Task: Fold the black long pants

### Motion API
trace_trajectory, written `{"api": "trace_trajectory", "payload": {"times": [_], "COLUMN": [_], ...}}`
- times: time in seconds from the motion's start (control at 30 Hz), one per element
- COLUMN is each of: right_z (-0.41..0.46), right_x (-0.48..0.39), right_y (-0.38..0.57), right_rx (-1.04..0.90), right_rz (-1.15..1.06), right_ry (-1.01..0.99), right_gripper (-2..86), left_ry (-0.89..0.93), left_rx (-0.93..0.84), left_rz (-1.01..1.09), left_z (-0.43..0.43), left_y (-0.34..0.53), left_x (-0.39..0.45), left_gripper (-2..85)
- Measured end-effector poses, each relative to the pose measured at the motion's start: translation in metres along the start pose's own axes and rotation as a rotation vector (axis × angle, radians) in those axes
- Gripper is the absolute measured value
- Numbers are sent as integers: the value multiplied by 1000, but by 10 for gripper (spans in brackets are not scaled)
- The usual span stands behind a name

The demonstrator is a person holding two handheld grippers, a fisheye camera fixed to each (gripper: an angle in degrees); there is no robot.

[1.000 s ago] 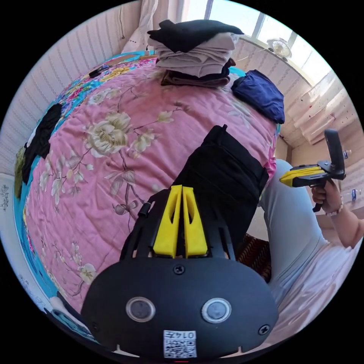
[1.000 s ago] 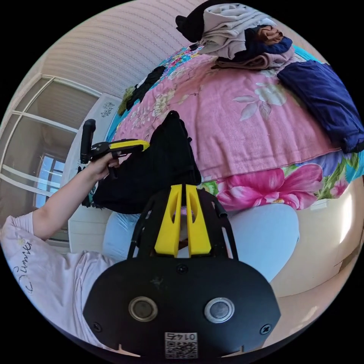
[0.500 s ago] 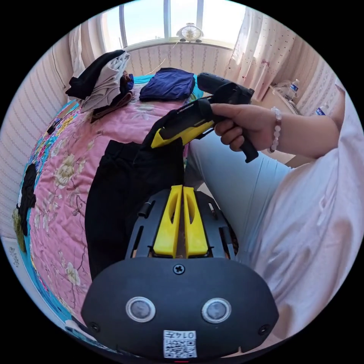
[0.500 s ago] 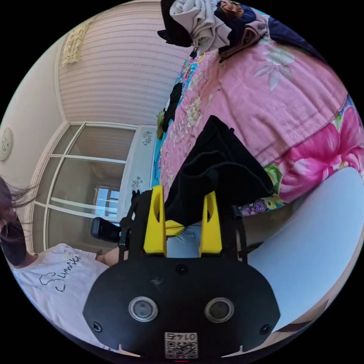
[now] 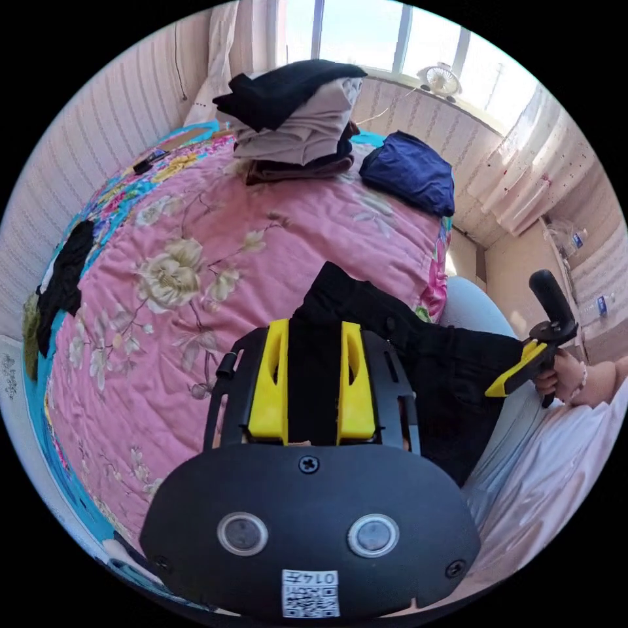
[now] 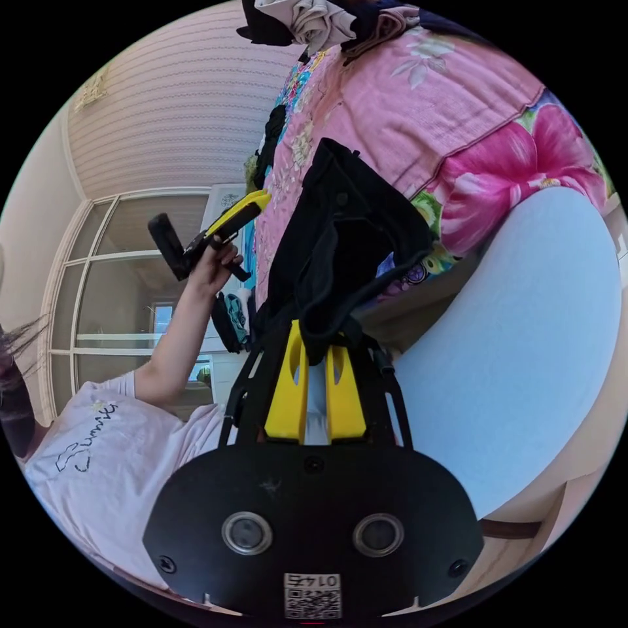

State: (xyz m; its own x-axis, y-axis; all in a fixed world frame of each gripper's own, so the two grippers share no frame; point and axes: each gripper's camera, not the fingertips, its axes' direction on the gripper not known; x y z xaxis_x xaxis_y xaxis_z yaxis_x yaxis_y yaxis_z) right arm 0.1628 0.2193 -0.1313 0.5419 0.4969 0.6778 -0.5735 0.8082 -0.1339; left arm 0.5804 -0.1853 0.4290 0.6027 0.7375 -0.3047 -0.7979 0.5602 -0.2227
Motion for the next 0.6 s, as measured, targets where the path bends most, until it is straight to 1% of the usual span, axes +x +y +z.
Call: {"api": "trace_trajectory", "payload": {"times": [0.03, 0.07, 0.17, 0.23, 0.3, 0.37, 0.47, 0.5, 0.6], "right_z": [8, 12, 30, 44, 54, 61, 60, 55, 32], "right_x": [-2, -3, -10, -17, -24, -33, -59, -74, -127], "right_y": [6, 9, 21, 29, 33, 35, 35, 33, 20], "right_rx": [-11, -16, -32, -33, -23, -5, 92, 144, 312], "right_rz": [4, 5, 2, -14, -30, -56, -148, -203, -375], "right_ry": [-3, -5, 6, 13, 21, 29, 76, 129, 255], "right_gripper": [12, 12, 10, 9, 8, 8, 9, 9, 12], "left_ry": [-7, 24, 87, 127, 159, 166, 117, 108, 131], "left_rx": [-26, -73, -111, -102, -41, 98, 307, 349, 620], "left_rz": [-5, -7, -51, -55, -36, -35, -62, -68, -68], "left_z": [5, 14, 8, -14, -46, -108, -206, -225, -338], "left_y": [-3, -7, -3, 6, 23, 55, 105, 114, 155], "left_x": [-1, -1, -8, -9, -7, -2, 4, 5, 15], "left_gripper": [131, 133, 108, 75, 54, 46, 44, 43, 39]}}
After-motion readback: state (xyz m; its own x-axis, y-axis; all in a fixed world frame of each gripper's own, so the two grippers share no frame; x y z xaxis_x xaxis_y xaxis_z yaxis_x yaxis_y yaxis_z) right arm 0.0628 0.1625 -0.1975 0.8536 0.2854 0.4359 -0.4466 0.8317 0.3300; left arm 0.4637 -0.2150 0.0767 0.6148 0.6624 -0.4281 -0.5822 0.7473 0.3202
